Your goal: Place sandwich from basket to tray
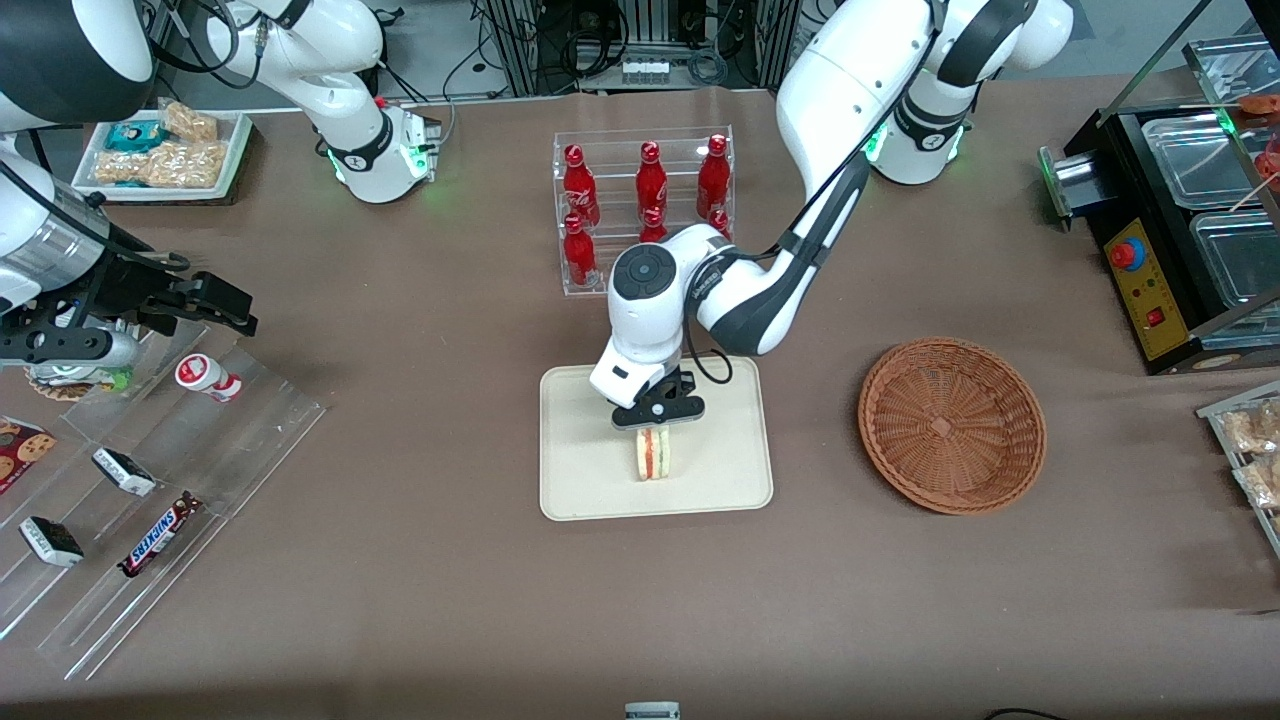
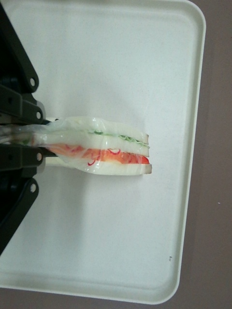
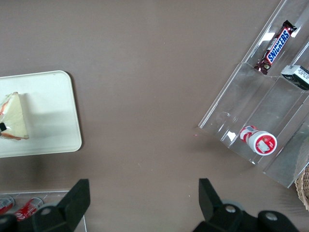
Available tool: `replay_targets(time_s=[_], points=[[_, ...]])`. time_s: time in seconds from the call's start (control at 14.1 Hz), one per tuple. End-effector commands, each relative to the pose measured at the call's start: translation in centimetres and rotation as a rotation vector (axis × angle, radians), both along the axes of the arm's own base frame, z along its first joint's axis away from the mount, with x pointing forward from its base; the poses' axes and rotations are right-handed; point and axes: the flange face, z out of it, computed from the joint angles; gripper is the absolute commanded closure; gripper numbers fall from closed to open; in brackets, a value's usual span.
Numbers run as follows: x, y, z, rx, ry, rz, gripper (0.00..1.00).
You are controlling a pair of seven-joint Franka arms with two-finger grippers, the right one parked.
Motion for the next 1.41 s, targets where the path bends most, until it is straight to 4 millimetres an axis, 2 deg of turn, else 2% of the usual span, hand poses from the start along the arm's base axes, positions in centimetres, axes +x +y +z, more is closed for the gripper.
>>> replay_targets(time_s=[0.0, 0.07, 0.14, 0.21, 0.35, 0.49, 0.64, 0.71, 0.85, 0.92, 0.99, 1.06, 1.13, 1.2, 1.34], points=[[0.0, -0.5, 0.1, 0.012, -0.029, 0.012, 0.78], [-0.1, -0.3, -0.1, 0.017, -0.024, 0.015, 0.31], [0.0, -0.3, 0.5, 0.014, -0.030, 0.015, 0.00], [0.3, -0.1, 1.6, 0.012, -0.038, 0.010, 0.00], [1.0, 0.8, 6.3, -0.002, -0.059, 0.031, 0.00], [1.5, 2.7, 11.5, 0.006, -0.068, 0.064, 0.00], [1.4, 4.7, 15.2, 0.044, -0.045, 0.101, 0.00], [1.6, 6.1, 17.7, 0.046, -0.054, 0.114, 0.00], [3.2, 10.9, 20.0, 0.084, -0.018, 0.194, 0.00], [3.5, 12.5, 20.5, 0.098, 0.002, 0.205, 0.00], [4.9, 15.8, 20.7, 0.103, 0.014, 0.216, 0.00], [5.6, 18.3, 20.9, 0.111, 0.028, 0.201, 0.00], [5.8, 20.8, 21.0, 0.111, 0.052, 0.184, 0.00], [6.1, 24.3, 21.5, 0.102, 0.072, 0.176, 0.00], [5.7, 29.3, 22.7, 0.084, 0.102, 0.122, 0.00]])
